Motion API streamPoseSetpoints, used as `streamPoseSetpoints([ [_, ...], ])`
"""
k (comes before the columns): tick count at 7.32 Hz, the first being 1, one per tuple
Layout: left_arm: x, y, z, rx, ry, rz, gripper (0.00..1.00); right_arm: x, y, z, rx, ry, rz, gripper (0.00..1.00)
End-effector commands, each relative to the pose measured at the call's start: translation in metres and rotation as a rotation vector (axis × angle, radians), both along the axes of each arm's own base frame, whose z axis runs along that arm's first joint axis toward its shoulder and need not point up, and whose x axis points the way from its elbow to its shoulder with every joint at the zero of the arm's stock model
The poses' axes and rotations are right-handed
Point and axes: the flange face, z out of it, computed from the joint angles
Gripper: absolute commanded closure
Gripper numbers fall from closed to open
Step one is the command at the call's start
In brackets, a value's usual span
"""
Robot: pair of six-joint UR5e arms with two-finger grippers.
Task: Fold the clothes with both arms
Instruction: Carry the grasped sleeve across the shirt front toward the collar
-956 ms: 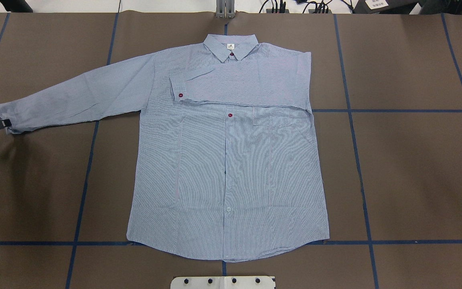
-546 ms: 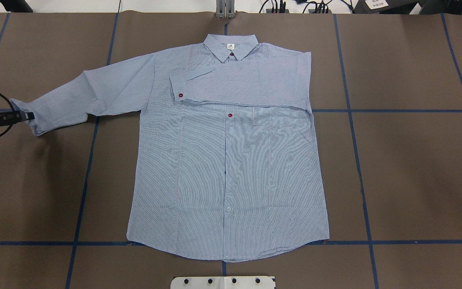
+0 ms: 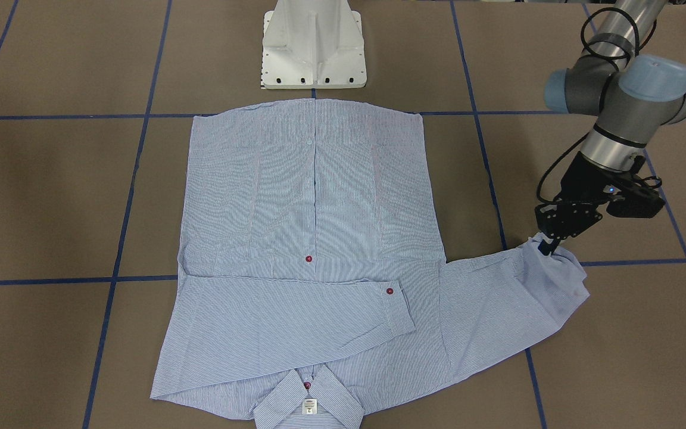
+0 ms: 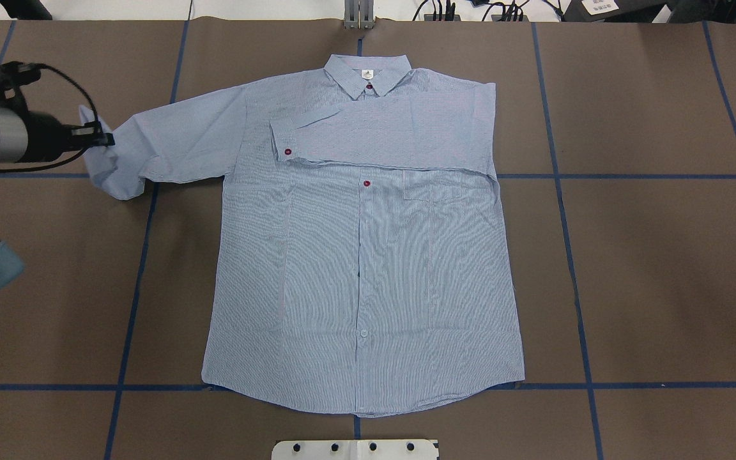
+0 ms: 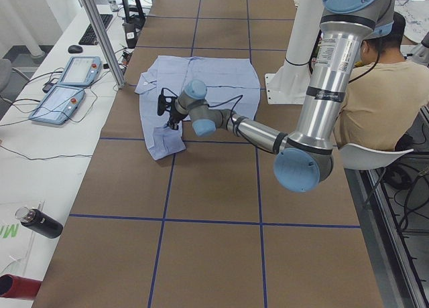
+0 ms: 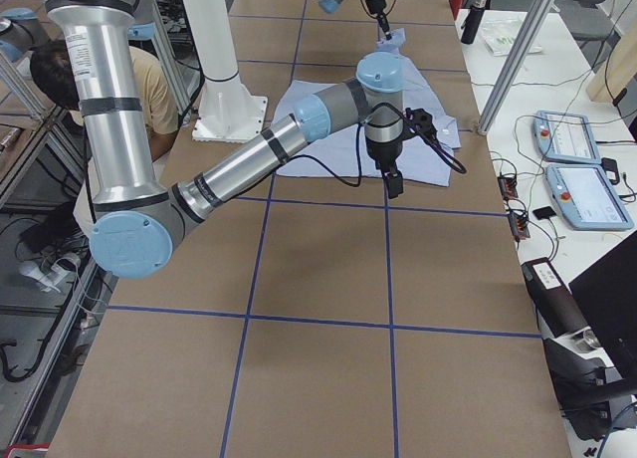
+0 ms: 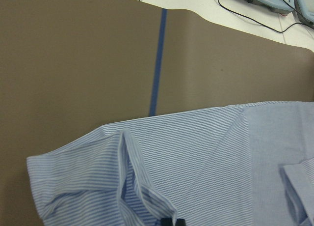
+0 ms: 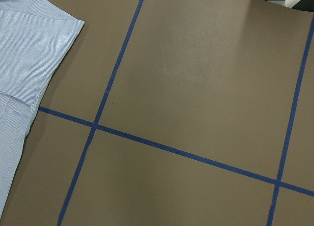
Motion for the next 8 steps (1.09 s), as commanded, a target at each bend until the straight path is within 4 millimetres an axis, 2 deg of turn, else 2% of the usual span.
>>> streamPoseSetpoints([
  [1,0.072,-0.001,-0.142,-0.065,-0.044,0.077,1.00,0.000,0.002,0.002,-0.005,0.001,0.000,0.00],
  [2,0.083,0.000,-0.189,-0.065,-0.014,0.083,1.00,0.000,0.002,0.002,-0.005,0.001,0.000,0.00],
  [3,0.106,-0.003,-0.230,-0.076,0.035,0.075,1.00,0.000,0.002,0.002,-0.005,0.001,0.000,0.00],
  [4,0.134,-0.016,-0.260,-0.121,0.058,0.059,1.00,0.000,0.002,0.002,-0.005,0.001,0.000,0.00],
  [6,0.190,-0.042,-0.303,-0.195,0.053,0.007,1.00,0.000,0.003,0.005,-0.010,0.001,0.000,0.00],
  [7,0.209,-0.043,-0.316,-0.214,0.052,-0.007,1.00,0.001,0.004,0.006,-0.013,0.002,0.000,0.00],
  [8,0.211,-0.045,-0.321,-0.215,0.053,-0.008,1.00,0.001,0.004,0.007,-0.014,0.002,0.000,0.00],
])
